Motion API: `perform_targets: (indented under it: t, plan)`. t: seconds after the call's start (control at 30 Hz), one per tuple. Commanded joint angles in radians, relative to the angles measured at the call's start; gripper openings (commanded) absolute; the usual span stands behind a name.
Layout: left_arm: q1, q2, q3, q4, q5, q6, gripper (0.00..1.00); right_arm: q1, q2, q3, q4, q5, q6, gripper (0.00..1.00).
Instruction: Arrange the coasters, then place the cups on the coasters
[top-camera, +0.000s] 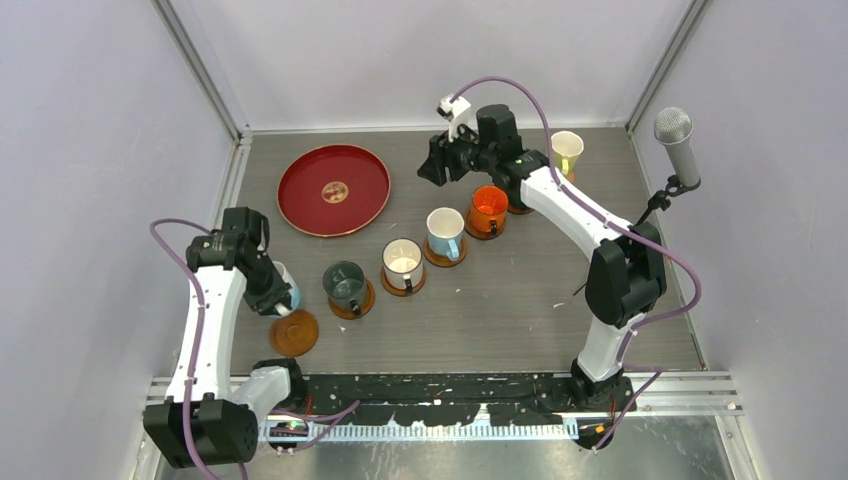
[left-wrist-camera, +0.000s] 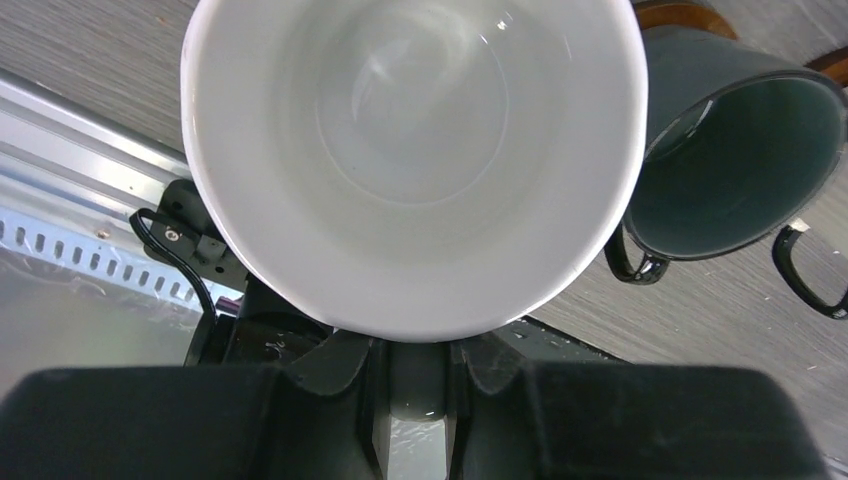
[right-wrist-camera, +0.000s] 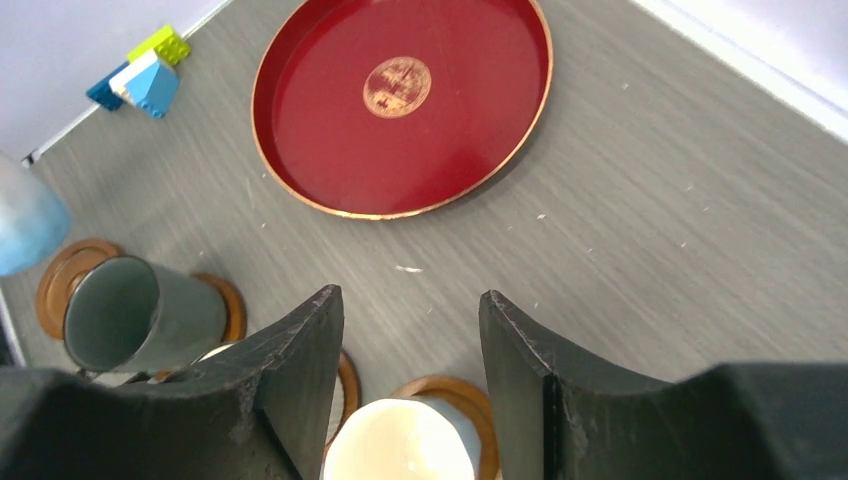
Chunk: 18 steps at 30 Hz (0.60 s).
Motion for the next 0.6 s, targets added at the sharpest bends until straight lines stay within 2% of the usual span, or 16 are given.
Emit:
perform_targets:
  t: [0.0,0.57]
  plan:
    - [0.019,-0.027,-0.041,0.018,-0.016,-0.030,0.00,0.012,-0.041,0.048,-0.063,-0.045,-0.009,0.57]
    - [0.022,0.063,-0.175,0.099,-0.063,-0.105,0.00,0.012,-0.046,0.061,-0.106,-0.040,-0.053,0.57]
